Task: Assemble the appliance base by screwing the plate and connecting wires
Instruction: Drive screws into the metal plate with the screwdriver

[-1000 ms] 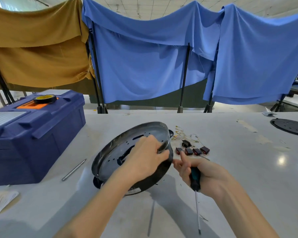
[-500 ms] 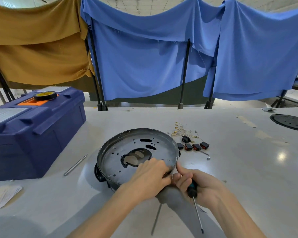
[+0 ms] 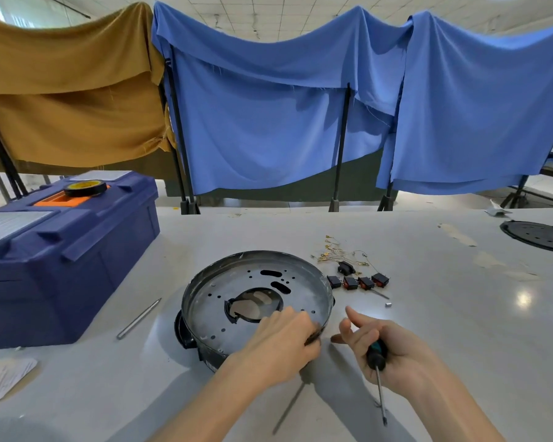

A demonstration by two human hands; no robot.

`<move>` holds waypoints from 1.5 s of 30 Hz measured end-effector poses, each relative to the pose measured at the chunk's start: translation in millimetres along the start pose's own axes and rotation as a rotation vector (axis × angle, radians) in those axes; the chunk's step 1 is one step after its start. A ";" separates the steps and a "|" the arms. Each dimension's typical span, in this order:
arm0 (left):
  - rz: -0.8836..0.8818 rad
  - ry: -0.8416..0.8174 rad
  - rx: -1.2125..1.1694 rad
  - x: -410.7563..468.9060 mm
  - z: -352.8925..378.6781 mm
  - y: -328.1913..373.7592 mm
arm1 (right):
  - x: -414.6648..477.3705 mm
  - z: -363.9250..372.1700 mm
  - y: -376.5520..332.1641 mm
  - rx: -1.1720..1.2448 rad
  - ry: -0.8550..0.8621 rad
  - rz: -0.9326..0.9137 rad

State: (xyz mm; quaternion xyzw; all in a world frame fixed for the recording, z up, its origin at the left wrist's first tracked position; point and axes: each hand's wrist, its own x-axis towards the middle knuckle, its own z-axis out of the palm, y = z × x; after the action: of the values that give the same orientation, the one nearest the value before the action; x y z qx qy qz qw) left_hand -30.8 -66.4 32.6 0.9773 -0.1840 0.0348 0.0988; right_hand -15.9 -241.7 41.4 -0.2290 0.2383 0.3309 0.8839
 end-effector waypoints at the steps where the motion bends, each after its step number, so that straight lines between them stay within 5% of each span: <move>1: -0.006 -0.005 -0.004 0.6 0.4 -0.9 | 0.5 0.4 -4.0 0.003 0.002 -0.035; 5: 0.026 -0.040 -0.094 1.9 -3.3 -5.6 | 3.8 5.8 -21.1 -0.074 -0.018 -0.207; 10: -0.038 -0.155 -0.512 9.2 -17.3 -25.0 | 13.2 23.3 -32.1 -0.288 -0.036 -0.311; 16: -0.032 -0.174 -0.405 26.0 -7.4 -32.3 | 22.1 39.8 -46.8 -0.068 -0.113 -0.518; 24: -0.021 -0.224 -0.438 25.9 -7.7 -35.3 | 24.2 45.3 -49.5 0.000 0.012 -0.768; 36: -0.003 -0.326 -0.517 4.7 -3.9 -28.2 | 14.7 50.5 -16.5 -0.395 -0.073 -0.995; 45: -0.030 -0.347 -0.561 5.9 -3.3 -28.5 | 20.7 48.5 -8.0 -0.434 -0.110 -1.040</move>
State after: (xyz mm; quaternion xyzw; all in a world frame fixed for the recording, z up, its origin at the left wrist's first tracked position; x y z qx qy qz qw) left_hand -15.0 -41.7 31.3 0.9060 -0.1859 -0.1858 0.3317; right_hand 16.5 -210.1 69.4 -0.4750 -0.0259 -0.0954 0.8744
